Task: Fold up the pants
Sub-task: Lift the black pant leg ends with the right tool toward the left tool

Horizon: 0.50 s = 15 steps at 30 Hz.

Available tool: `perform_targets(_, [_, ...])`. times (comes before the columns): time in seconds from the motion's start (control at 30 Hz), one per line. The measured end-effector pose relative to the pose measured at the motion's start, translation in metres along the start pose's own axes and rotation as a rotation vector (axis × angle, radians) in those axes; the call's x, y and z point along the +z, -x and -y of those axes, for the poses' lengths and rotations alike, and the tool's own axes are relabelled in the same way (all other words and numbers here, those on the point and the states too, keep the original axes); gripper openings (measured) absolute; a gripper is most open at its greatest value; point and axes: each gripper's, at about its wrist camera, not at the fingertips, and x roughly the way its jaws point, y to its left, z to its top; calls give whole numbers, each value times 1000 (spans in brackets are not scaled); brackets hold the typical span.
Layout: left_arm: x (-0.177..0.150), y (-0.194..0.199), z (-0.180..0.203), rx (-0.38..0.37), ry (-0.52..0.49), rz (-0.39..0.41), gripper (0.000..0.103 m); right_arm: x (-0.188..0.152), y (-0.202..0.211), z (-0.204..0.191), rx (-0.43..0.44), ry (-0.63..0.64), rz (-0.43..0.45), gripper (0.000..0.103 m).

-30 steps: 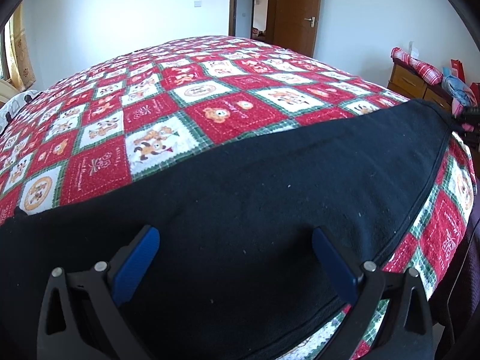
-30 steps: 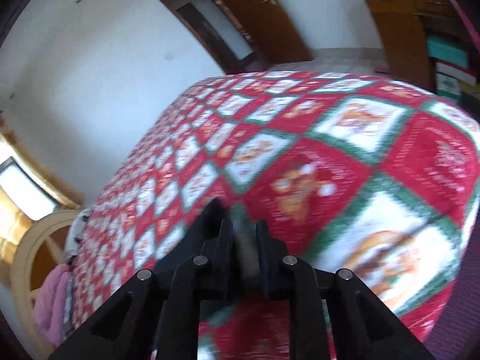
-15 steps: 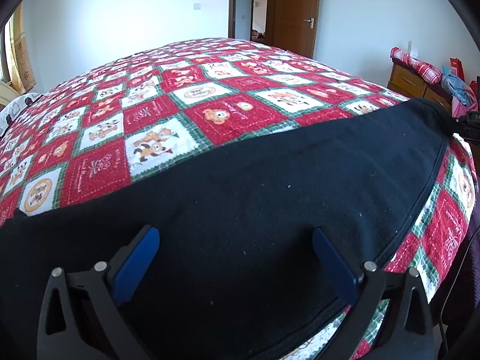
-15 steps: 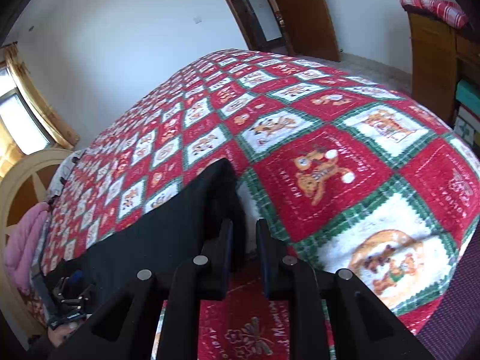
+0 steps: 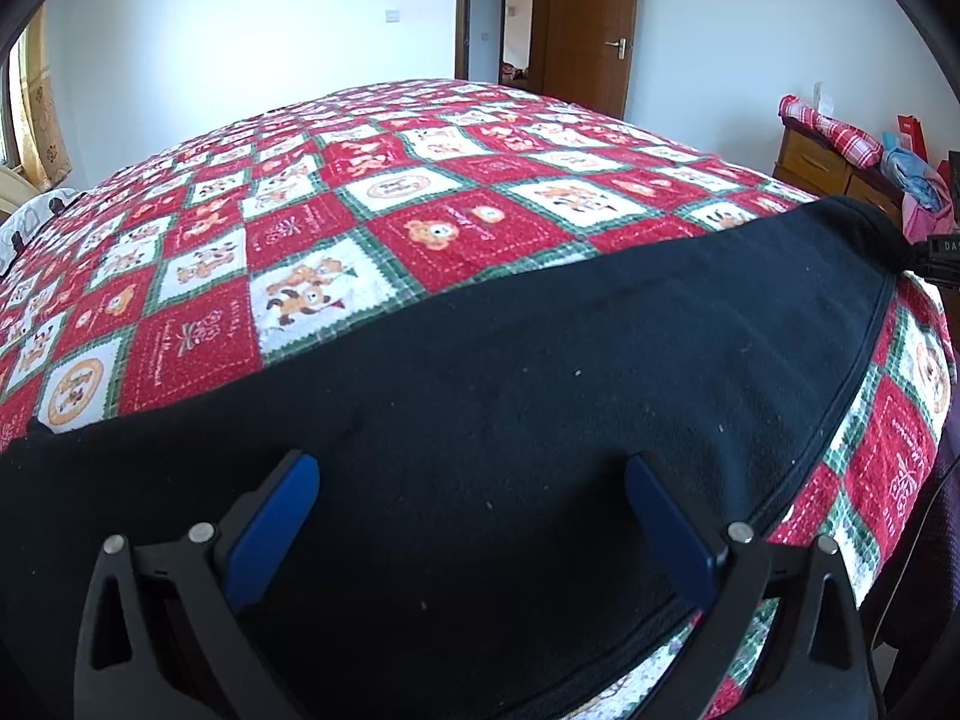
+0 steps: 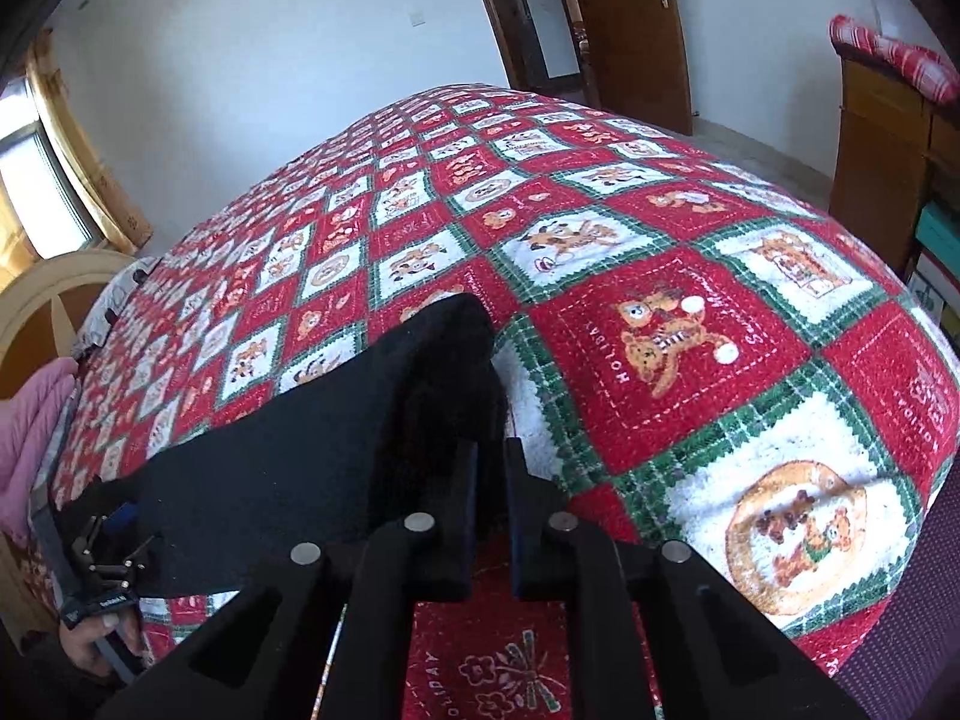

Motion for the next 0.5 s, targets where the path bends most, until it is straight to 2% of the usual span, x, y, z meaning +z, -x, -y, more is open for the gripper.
perform_targets(0.1, [-1,0,0,-1,-2,7,103,0,5,3,16,-32,32,4])
perform_targets(0.23, [-2,1,0,-6,-5,15,103,5,22,-6,-117,-7,148,3])
perform_targets(0.27, [-2,1,-1,-8,-4,16,103,6,24,-4,-107,-16,155,3])
perform_targets(0.37, [-2,1,-1,-10,-1,21,103,5,18,4,-144,-28,135,3])
perform_targets(0.43, [-3,1,0,-9,-4,24,103,2,6,11,-149,-35,86,3])
perform_targets(0.5, [-2,1,1,-6,-7,20,103,0,-1,16,-142,-52,81,3])
